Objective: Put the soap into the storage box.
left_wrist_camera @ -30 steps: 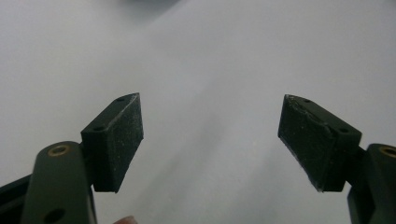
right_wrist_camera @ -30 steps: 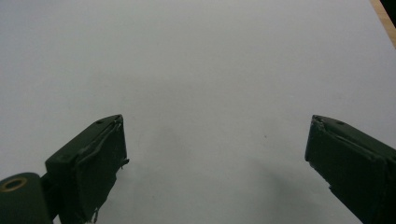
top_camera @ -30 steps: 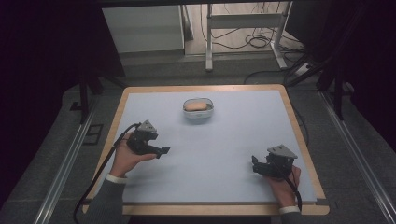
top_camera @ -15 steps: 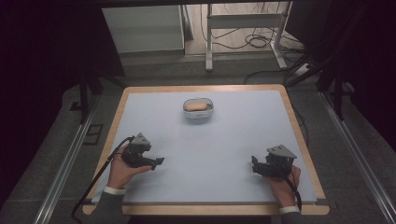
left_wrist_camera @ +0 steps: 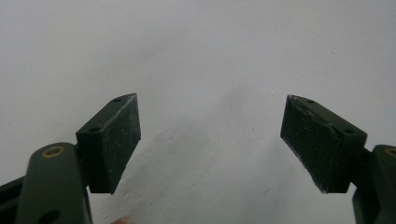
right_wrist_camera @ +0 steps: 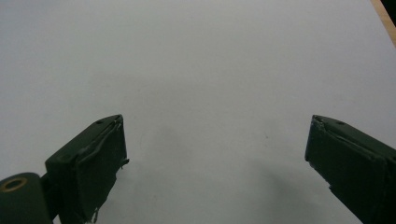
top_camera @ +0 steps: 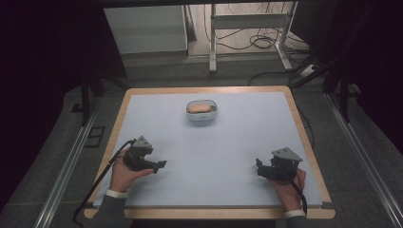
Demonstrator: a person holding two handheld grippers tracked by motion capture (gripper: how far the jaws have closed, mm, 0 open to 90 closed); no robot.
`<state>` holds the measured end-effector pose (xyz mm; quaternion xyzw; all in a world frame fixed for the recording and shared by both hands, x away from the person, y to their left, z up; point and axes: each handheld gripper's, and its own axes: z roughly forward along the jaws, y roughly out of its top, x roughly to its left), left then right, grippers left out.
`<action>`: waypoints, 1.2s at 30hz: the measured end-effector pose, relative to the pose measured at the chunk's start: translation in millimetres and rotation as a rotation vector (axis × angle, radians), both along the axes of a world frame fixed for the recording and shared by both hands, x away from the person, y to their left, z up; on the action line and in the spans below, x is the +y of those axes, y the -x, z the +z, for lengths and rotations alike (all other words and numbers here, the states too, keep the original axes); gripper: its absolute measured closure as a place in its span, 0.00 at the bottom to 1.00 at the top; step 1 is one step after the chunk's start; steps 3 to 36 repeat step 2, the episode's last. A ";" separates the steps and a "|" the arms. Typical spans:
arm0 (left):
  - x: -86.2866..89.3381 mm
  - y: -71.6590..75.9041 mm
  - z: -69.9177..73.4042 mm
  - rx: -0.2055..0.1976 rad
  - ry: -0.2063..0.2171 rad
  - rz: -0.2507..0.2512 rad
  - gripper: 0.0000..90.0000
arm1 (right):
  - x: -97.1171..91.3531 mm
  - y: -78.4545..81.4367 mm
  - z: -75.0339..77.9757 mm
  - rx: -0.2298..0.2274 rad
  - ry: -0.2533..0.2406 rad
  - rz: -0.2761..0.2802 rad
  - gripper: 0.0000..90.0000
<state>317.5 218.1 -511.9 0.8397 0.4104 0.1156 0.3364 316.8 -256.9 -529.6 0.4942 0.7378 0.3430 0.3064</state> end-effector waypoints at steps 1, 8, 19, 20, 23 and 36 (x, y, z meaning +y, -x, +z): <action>0.0 -0.1 0.0 0.001 -0.001 0.000 0.22 | -0.2 0.1 0.0 -0.002 -0.002 0.001 0.06; -0.1 -0.1 -0.1 0.001 0.000 -0.001 0.22 | -0.4 0.2 0.1 -0.002 -0.004 0.002 0.06; -0.1 -0.1 -0.1 0.001 0.000 -0.001 0.22 | -0.4 0.2 0.1 -0.002 -0.004 0.002 0.06; -0.1 -0.1 -0.1 0.001 0.000 -0.001 0.22 | -0.4 0.2 0.1 -0.002 -0.004 0.002 0.06; -0.1 -0.1 -0.1 0.001 0.000 -0.001 0.22 | -0.4 0.2 0.1 -0.002 -0.004 0.002 0.06; -0.1 -0.1 -0.1 0.001 0.000 -0.001 0.22 | -0.4 0.2 0.1 -0.002 -0.004 0.002 0.06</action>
